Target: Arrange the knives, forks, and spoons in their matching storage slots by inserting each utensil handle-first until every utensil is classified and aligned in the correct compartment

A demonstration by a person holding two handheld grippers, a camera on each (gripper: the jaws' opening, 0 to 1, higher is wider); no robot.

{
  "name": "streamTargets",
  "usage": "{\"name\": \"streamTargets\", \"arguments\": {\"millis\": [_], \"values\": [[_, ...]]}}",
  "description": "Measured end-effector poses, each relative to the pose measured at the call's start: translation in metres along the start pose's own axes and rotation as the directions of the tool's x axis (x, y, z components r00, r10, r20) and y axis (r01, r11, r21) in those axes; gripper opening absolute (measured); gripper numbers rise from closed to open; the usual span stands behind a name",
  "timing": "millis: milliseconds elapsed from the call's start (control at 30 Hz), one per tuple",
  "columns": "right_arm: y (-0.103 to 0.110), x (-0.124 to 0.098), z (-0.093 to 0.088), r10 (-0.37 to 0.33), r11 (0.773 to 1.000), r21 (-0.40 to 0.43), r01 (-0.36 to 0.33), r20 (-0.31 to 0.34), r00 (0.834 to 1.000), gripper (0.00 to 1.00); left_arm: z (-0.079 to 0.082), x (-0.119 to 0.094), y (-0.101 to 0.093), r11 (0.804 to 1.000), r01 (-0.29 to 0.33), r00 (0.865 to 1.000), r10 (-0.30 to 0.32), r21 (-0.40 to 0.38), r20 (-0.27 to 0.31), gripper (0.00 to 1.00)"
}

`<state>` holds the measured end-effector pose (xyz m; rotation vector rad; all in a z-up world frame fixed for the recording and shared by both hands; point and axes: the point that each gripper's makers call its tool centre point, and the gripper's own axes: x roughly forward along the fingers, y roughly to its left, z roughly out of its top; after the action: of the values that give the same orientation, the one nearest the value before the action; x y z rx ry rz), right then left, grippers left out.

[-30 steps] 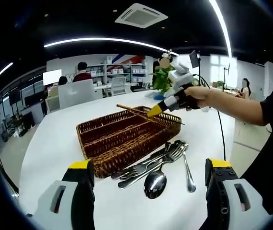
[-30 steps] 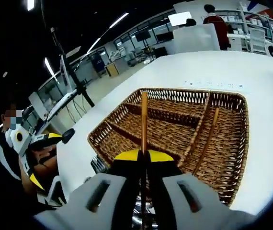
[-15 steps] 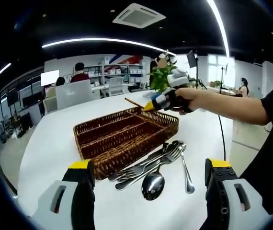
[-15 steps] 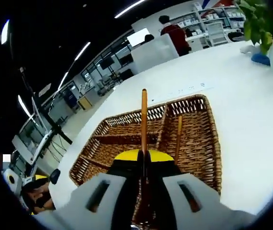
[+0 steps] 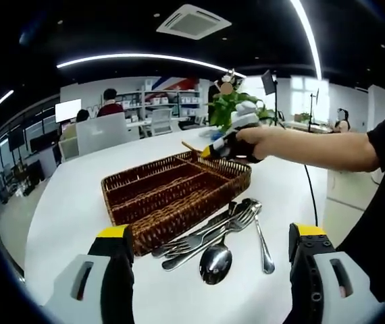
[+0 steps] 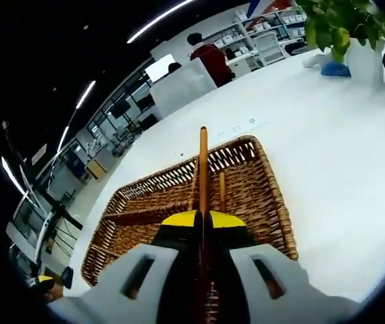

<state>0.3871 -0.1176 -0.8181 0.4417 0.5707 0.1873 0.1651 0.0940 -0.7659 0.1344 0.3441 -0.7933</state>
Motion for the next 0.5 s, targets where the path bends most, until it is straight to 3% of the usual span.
{"name": "streamTargets", "arguments": {"millis": [133,500], "values": [[-0.003,0.001,-0.006,-0.032,0.999,-0.032,0.033,0.008,0.999,0.03,0.001,0.000,0.000,1.000,0.001,1.000,-0.001,0.000,0.002,0.98],[-0.019,0.013,-0.026,-0.132,0.981,-0.150,0.121,-0.065,0.989,0.03,0.000,0.001,0.000,1.000,0.000,1.000,0.000,0.003,-0.007,0.97]]}}
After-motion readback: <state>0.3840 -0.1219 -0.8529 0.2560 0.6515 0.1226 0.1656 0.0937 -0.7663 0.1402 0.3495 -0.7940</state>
